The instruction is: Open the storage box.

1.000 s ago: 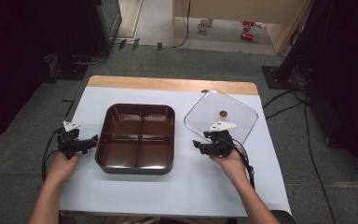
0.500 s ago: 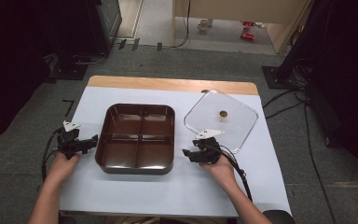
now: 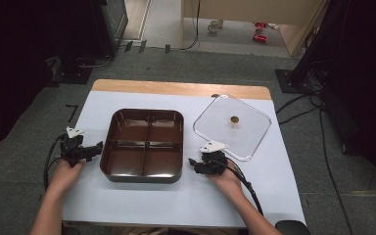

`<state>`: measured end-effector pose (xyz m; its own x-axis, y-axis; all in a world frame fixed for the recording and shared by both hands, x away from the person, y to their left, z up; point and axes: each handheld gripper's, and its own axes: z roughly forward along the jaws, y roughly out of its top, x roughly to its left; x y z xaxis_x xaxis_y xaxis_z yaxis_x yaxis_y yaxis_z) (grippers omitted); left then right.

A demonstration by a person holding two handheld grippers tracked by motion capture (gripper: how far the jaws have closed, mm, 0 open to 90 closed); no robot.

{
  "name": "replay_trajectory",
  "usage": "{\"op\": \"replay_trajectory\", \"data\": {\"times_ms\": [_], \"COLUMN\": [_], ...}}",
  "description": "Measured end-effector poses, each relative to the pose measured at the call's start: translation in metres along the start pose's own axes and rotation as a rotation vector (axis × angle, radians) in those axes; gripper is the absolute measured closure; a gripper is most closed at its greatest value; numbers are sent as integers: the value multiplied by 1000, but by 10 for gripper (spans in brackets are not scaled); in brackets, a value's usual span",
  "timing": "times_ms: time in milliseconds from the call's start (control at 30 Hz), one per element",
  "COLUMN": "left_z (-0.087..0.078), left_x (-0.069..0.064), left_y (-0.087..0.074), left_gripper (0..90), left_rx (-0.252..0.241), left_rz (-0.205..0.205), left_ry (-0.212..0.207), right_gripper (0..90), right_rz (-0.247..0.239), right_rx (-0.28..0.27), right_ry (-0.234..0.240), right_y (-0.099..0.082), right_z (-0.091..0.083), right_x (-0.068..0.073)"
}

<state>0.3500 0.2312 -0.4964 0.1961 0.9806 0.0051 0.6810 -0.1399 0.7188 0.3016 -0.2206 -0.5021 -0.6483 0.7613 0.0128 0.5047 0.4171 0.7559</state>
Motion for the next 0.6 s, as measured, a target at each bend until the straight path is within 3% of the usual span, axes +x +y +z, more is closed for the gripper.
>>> {"op": "replay_trajectory", "data": {"times_ms": [433,533,600], "left_z": [0,0,0], "left_x": [0,0,0], "left_y": [0,0,0], "left_gripper": [121,121,121], "left_rx": [0,0,0], "left_rz": [0,0,0], "left_ry": [0,0,0], "right_gripper": [347,257,227], "right_rz": [4,20,31], "right_rx": [1,7,11], "right_ry": [6,-23,-8], "right_y": [0,0,0], "right_z": [0,1,1], "right_x": [-1,-1,-3]}}
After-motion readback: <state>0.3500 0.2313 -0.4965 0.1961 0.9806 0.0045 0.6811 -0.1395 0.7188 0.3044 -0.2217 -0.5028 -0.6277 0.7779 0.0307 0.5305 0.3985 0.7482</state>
